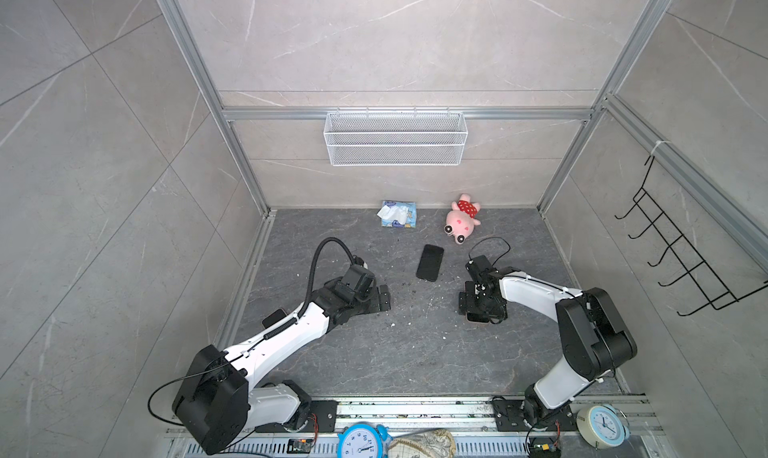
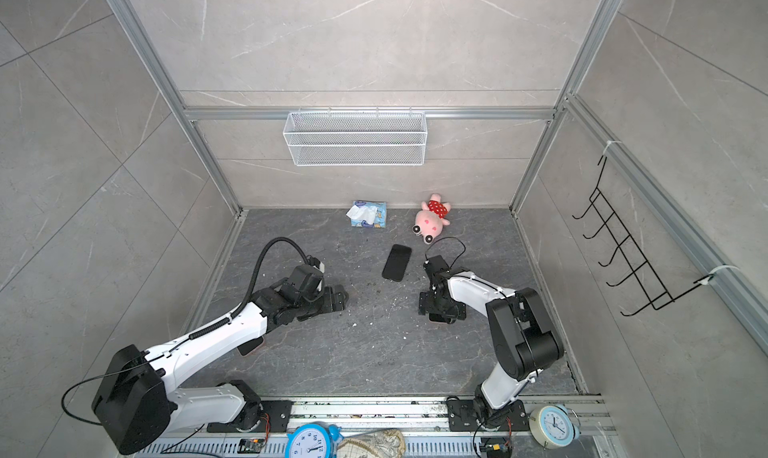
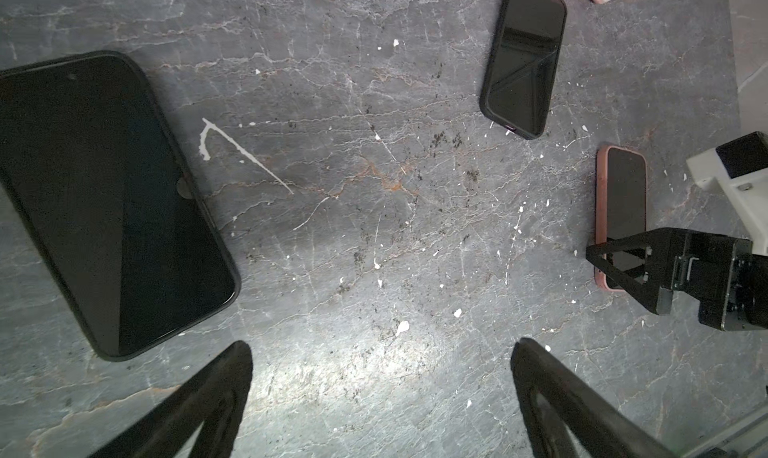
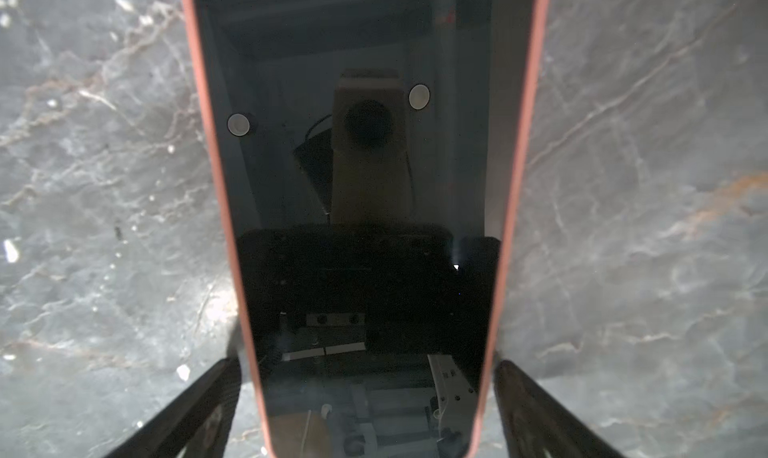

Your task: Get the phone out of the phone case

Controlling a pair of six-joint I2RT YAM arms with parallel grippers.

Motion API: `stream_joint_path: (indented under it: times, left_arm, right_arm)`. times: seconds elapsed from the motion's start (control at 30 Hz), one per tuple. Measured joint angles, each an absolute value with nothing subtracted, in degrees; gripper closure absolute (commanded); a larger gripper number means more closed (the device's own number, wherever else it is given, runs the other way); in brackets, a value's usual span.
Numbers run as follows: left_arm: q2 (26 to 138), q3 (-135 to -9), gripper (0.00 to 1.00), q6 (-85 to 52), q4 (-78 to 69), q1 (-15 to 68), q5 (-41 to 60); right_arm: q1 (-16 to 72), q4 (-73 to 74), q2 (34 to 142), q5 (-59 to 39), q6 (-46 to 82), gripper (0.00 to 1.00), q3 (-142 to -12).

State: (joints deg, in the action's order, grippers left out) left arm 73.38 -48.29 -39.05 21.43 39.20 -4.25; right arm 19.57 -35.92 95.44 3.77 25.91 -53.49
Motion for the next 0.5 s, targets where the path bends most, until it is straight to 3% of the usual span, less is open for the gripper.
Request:
stream_joint_path:
  times: [0.1,0.4,0.5]
  left_arm:
    - [75.75,-49.89,0.01,-39.07,20.38,40.34,-4.14]
    - [81.23,-51.72,0.01,-40.62,15.4,41.6,-1.5]
    - [83.48,-51.86,0.01,-42.92,11.4,41.6,0.86]
  right_arm:
    - [19.0,-35.92,95.77,3.18,25.43,0.11,-53.71]
    - [17.87,-35.97,95.94,2.52,23.29,0.46,-54.08]
    - [17.93,-35.94,95.77,2.26,23.05,0.52,-54.06]
